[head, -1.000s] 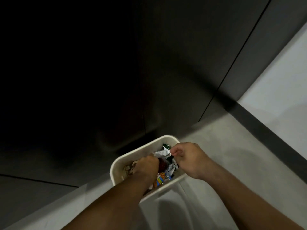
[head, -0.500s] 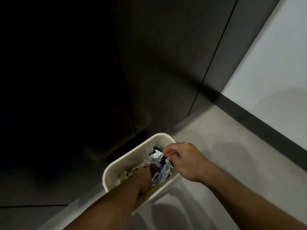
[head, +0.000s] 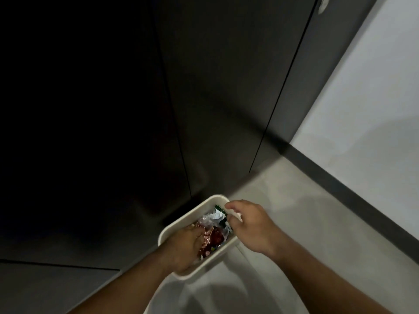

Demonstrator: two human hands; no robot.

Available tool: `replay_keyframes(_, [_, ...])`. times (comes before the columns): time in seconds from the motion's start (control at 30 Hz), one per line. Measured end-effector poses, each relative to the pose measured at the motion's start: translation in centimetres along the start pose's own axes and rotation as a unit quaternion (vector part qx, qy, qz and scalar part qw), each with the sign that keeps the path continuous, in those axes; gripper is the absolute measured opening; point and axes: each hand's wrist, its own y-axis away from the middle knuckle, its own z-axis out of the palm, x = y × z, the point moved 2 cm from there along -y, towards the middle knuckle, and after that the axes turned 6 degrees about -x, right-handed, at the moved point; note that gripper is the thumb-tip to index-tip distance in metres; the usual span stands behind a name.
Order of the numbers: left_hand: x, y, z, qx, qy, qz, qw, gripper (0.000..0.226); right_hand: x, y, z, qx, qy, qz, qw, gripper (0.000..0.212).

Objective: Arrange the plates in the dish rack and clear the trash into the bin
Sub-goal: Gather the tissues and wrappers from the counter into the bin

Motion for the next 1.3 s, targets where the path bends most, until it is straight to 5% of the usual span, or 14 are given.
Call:
replay_keyframes(0.23, [9.3,12.9,-14.4,0.178,-0.058,0.109,0.976,0.038,-9.8,6.1,-10.0,0.005,0.032,-0.021,0.999,0.041])
replay_keyframes(0.4, [17.7,24.2,-25.4,0.227,-0.058,0.167,0.958,0.039,-18.1,12.3,-19.7,0.023,0.021,-0.059,0.998,0.054])
replay_keyframes(0.7, [25.0,36.7,-35.9,0.291,-0.057,0.176,0.939,0.045,-29.8,20.5,-31.0,0.064,0.007,-0.123,0.99,0.044])
replay_keyframes(1.07, [17.8,41.9,-46.9,0.333,-0.091,0.163,0.924,0.033,-44.4,18.4,-32.8,0.106,0.016,-0.179,0.978,0.034])
replay_keyframes(1.3, [6.1,41.2,-50.8,0.269,-0.111,0.08,0.953,0.039,-51.2,13.5,-29.5,0.104,0.04,-0.153,0.982,0.037])
